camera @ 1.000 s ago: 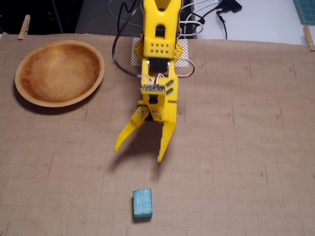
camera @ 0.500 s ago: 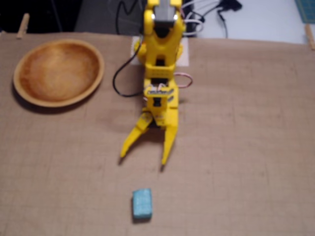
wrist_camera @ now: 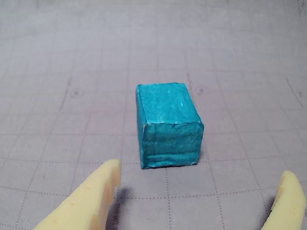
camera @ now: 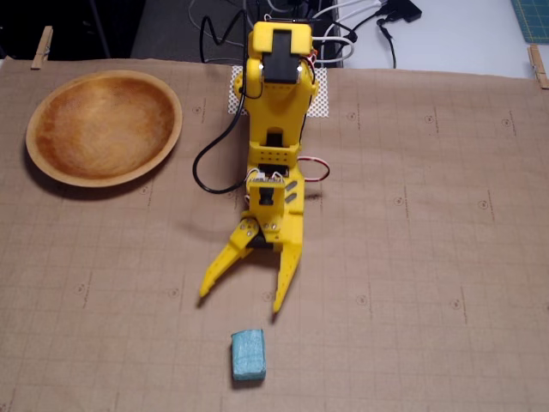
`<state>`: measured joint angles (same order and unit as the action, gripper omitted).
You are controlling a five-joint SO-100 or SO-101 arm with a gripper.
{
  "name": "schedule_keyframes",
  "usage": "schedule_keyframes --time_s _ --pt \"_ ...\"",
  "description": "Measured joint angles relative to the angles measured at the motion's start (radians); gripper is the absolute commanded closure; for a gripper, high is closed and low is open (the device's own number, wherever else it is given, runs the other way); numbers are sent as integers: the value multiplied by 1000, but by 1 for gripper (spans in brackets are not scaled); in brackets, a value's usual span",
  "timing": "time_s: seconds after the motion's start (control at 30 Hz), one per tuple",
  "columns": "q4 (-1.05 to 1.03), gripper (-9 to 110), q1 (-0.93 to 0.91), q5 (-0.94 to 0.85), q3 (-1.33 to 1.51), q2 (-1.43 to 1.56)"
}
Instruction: Grasp a blue block and put it in the bowl.
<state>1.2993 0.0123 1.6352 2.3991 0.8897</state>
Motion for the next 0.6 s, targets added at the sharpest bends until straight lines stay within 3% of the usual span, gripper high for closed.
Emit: schedule_keyframes --time_s 0.6 --pt "-371 61 25 -6 -293 -3"
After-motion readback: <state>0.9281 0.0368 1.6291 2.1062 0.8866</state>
